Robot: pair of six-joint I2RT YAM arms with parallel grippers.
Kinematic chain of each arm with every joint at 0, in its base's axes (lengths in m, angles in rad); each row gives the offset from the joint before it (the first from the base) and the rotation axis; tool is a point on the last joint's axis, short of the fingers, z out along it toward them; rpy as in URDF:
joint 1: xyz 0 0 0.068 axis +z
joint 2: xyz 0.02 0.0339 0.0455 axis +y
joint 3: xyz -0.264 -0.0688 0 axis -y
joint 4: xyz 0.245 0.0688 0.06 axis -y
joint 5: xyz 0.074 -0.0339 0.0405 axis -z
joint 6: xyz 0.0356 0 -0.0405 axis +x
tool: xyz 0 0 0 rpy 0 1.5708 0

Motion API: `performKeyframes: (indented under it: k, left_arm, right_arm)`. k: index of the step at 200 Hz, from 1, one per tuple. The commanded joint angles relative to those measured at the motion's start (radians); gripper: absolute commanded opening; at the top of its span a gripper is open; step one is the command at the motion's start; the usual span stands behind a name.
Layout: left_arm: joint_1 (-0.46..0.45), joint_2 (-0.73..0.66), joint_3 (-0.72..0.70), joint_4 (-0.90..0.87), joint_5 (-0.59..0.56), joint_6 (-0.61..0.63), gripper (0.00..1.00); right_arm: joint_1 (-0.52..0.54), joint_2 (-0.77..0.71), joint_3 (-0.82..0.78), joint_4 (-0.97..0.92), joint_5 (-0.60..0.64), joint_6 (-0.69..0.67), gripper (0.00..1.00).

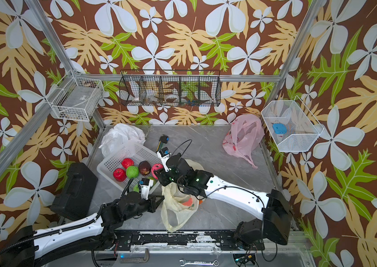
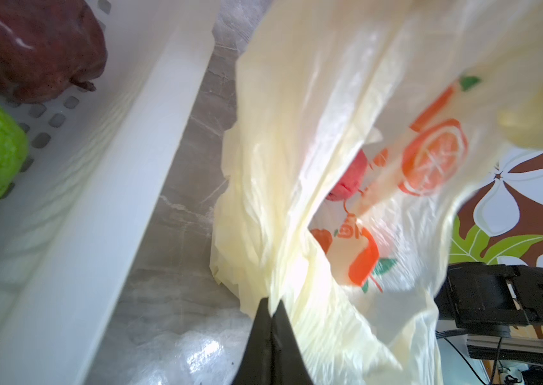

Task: Untie the knot of a plastic bag & take out the apple
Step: Place the apple in the basket.

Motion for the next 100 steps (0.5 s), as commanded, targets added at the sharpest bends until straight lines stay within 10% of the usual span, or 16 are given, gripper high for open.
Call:
performKeyframes:
  k: [1, 100]
  left_arm:
    - [0.000, -0.041, -0.014, -0.008, -0.022, -0.027, 0.00]
    - [-0.002, -0.159, -0.058, -0.057, -0.028, -0.048, 0.00]
  right_arm:
    - [-0.019, 0.089, 0.038, 0.078, -0.064, 0.035, 0.50]
    - [-0.026, 0.487, 0.321, 0.039, -0.309, 0.002, 0.76]
